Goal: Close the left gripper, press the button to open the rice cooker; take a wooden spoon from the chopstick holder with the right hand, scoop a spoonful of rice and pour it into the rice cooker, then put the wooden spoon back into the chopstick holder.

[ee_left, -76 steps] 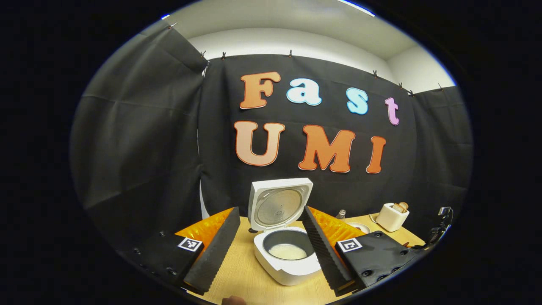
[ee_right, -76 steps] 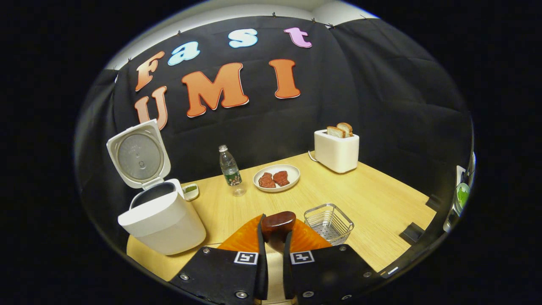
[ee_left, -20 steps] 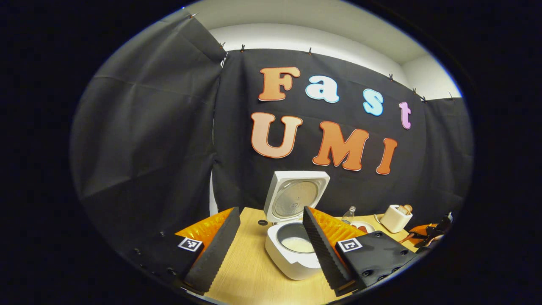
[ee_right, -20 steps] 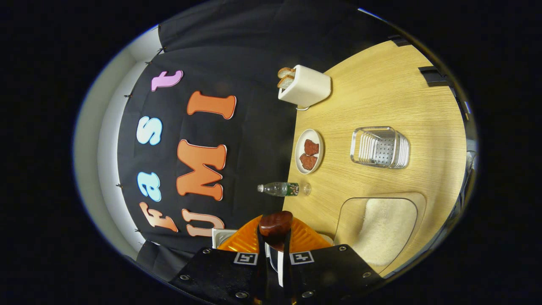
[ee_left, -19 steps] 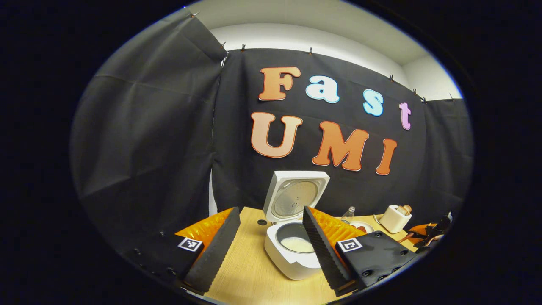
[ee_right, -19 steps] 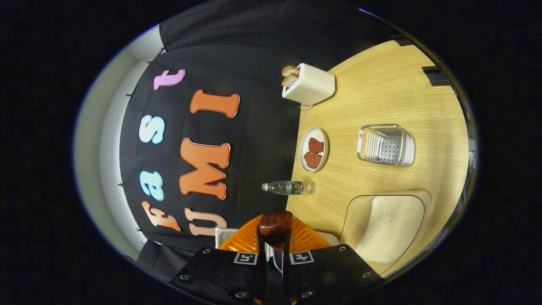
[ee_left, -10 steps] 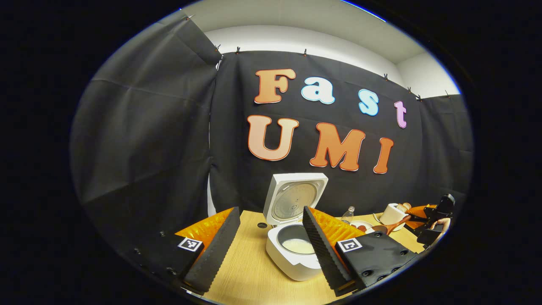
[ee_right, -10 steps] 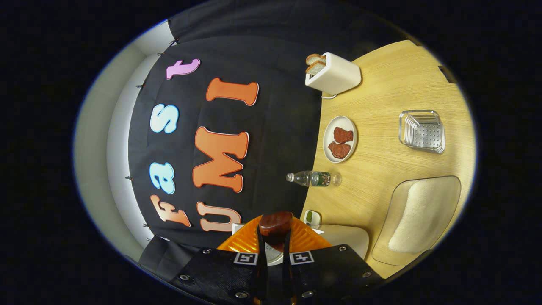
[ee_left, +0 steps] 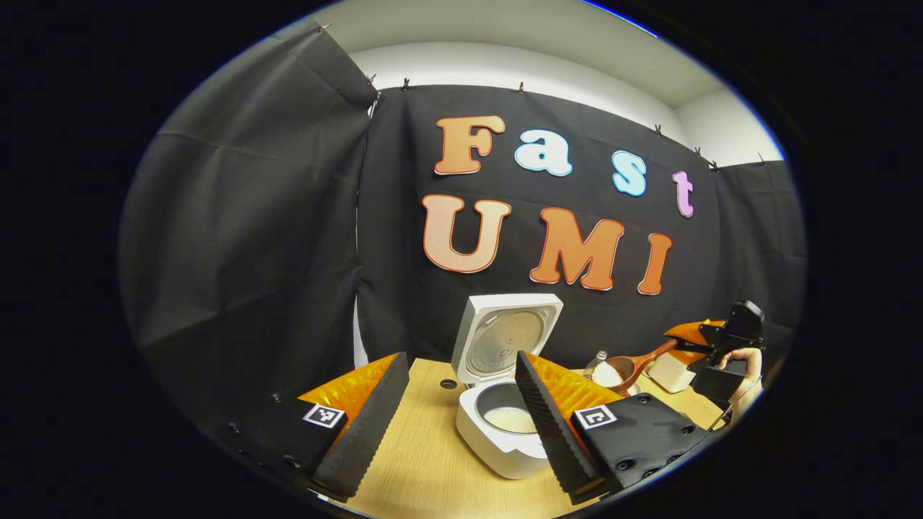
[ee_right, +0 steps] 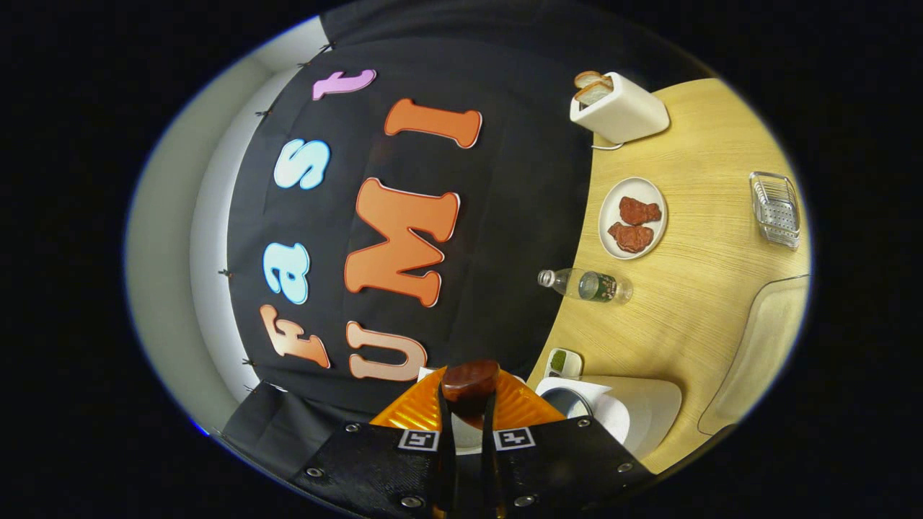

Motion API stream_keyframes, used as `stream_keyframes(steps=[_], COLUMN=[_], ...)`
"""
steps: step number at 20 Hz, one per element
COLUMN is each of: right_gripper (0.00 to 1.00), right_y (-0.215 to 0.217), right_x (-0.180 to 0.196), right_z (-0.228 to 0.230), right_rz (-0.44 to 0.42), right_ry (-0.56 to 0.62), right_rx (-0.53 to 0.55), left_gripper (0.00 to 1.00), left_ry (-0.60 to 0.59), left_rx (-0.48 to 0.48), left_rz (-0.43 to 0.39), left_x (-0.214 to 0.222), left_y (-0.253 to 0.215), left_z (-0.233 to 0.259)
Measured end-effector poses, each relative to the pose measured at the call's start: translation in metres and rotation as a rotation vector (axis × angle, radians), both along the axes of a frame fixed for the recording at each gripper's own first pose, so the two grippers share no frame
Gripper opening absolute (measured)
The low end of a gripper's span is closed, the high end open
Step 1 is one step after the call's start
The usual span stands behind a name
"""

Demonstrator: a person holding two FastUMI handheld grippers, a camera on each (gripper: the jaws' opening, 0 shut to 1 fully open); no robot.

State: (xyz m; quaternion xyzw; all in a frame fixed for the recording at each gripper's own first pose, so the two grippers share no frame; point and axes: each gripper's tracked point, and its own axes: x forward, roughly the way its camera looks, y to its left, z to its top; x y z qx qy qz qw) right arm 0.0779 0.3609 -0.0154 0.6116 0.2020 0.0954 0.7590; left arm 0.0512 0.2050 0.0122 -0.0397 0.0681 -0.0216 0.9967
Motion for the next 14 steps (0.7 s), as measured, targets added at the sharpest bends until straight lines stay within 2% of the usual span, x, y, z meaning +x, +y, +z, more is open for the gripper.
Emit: stream_keyframes(steps=[7,14], right_gripper=[0.13,0.13], right_y=[0.036,0.051], right_x=[0.025,0.039], right_z=[0.020,0.026], right_rz=[0.021,0.030], right_ry=[-0.061,-0.098], right_rx=[-0.120,-0.225], left_gripper=[1.00,1.00], left_ry=[-0.018,-0.006], left_rx=[0.000,-0.014], left_rz=[-0.038,-0.047], left_x=[0.000,0.003], left_y=[-0.006,-0.008], left_z=[-0.002,-0.007])
